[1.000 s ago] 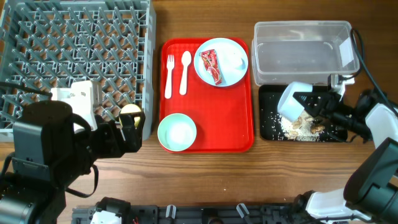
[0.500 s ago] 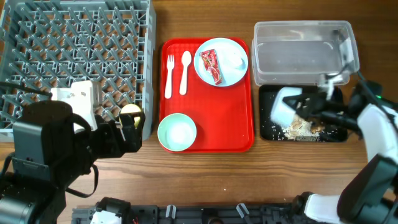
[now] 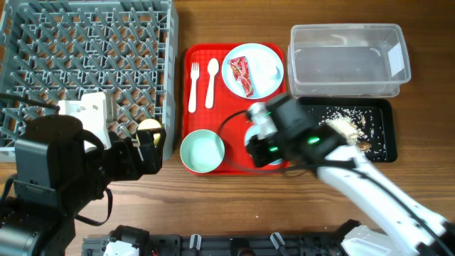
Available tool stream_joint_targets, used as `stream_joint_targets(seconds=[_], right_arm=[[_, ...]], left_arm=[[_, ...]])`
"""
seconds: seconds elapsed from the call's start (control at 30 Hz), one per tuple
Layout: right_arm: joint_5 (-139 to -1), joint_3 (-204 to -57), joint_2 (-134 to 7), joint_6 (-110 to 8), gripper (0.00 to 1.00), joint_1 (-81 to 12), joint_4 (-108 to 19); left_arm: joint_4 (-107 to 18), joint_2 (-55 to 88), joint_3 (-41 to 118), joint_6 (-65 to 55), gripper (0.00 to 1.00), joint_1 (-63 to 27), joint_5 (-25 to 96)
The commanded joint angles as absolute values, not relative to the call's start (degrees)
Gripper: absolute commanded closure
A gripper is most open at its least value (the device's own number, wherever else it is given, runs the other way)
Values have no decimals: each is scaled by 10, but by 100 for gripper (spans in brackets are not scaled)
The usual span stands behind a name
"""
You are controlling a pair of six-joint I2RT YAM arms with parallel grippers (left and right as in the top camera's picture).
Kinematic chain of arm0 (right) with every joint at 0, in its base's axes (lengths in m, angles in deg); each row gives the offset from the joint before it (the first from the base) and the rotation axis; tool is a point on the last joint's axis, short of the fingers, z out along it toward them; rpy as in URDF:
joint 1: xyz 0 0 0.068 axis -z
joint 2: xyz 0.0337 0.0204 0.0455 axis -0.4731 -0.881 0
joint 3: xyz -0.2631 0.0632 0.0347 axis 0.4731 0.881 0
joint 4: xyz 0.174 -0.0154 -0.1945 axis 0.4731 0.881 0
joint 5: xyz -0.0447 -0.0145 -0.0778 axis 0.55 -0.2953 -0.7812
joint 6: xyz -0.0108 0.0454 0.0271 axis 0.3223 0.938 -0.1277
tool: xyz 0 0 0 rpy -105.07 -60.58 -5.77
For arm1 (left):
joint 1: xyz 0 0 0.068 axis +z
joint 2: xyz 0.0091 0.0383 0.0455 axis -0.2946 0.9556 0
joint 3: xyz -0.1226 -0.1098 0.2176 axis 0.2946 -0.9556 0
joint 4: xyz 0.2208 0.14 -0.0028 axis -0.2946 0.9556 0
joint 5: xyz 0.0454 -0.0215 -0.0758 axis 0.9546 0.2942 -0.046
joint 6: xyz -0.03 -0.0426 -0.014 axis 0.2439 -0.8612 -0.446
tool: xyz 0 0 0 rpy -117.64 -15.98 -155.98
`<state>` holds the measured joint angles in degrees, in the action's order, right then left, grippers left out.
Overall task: Sort waste into correct bins and load items into the dishwasher rack
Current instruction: 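Tip the light-blue bowl to dump rice onto the black tray, then return the empty light-blue bowl to the red tray with the right gripper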
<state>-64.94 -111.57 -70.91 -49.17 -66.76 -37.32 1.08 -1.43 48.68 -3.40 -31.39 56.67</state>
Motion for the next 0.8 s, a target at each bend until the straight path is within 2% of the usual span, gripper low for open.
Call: stream_joint_targets(seconds=[0.0,0.1,0.13,0.17,0.23,0.27,0.3,0.4,0.5,0.67,0.77], right_arm=[[-833,-1125,-779,-380,96,-723,-412],[-824,-1126,-816,-373,95,-729,-429],[-823,-1128,-820,-369,89,-729,-428],[-820,-1132,-819,-377,74,-729,-427],[-808,-1154,-817,-415,33,-729,-407],[-798,-1184,-816,-437,21,-728,-372],[-789,-1214,-817,-449,16,-727,-336],[-764,-1318,-819,-464,13,-720,-236],[-765,-1405,-821,-489,14,-700,-196],[-764,-1449,-848,-501,24,-660,-269],[-764,-1449,-894,-516,25,-650,-338]], left_arm=[[9,-15,490,-39,0,-316,560],[9,-15,490,-39,0,-316,560],[9,-15,490,-39,0,-316,560],[9,-15,490,-39,0,-316,560],[9,-15,490,-39,0,-316,560],[9,-15,490,-39,0,-316,560],[9,-15,490,-39,0,-316,560],[9,-15,490,-39,0,-316,560],[9,-15,490,-39,0,-316,560],[9,-15,490,-39,0,-316,560],[9,-15,490,-39,0,-316,560]])
